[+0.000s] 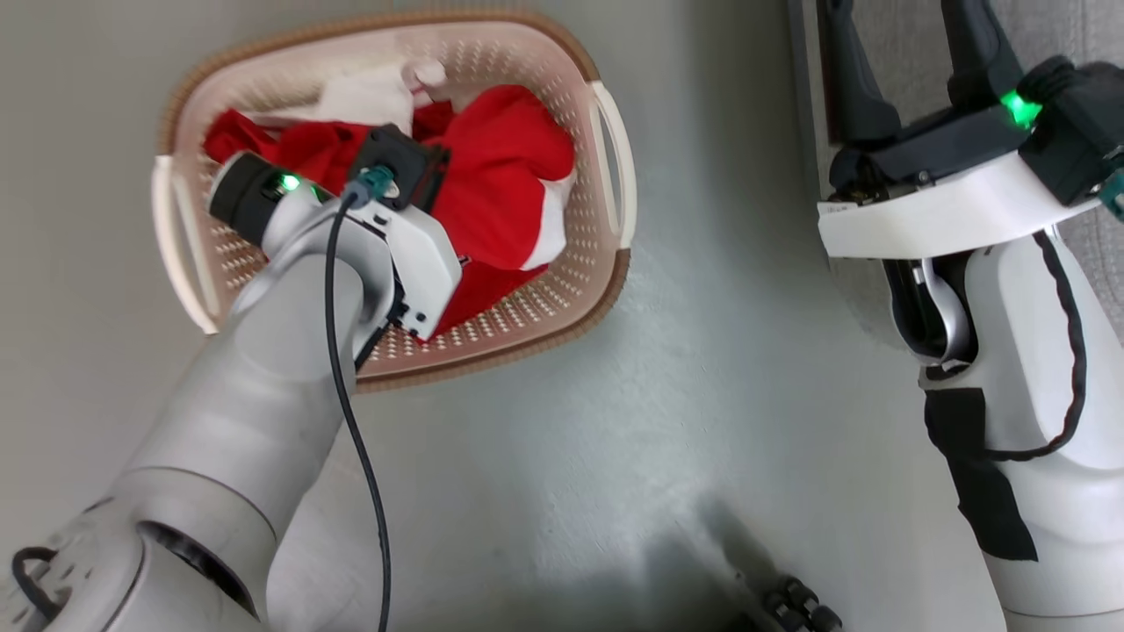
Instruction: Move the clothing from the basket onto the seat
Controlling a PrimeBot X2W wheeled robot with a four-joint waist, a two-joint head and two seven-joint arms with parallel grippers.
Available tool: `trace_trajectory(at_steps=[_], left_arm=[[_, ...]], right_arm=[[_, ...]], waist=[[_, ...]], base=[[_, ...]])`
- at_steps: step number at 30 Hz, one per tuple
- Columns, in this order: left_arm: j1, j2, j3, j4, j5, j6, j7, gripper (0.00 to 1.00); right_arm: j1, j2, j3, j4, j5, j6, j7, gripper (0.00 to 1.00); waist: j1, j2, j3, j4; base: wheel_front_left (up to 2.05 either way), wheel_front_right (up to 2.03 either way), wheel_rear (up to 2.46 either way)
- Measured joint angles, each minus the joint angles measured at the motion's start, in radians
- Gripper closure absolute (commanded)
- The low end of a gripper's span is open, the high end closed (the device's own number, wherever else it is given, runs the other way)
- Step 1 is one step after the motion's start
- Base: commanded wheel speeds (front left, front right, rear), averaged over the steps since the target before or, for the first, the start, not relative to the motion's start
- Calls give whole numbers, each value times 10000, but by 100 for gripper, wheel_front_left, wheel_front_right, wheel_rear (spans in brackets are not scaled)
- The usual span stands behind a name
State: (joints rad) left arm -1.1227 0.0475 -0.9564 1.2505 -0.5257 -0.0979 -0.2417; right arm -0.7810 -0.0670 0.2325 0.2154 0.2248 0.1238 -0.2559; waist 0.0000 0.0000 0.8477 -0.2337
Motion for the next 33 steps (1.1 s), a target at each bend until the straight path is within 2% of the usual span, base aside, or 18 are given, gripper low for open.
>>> trace_trajectory(at_steps=[9,17,28,33], left_arm=[[1149,-50,228,-1289,-307,-77,-67,100],[2422,-77,1152,-2610,-372,113,-69,100],[3944,2,2382,-3948,73,92,-67,100],[4303,65,2715,-4497,408,-86,-67,100]], right_arm=[[785,-251,-222,527,-73,0,0,0],[1871,-470,-313,1120,-73,0,0,0],[2981,-602,-313,1682,-75,0,0,0],[3486,-600,-314,1929,-75,0,0,0]], waist=[[0,0,-1587,539],[0,0,-3306,978],[0,0,-5328,1507],[0,0,-6157,1729]], base=[[0,0,0],[0,0,0],[0,0,0],[0,0,0]])
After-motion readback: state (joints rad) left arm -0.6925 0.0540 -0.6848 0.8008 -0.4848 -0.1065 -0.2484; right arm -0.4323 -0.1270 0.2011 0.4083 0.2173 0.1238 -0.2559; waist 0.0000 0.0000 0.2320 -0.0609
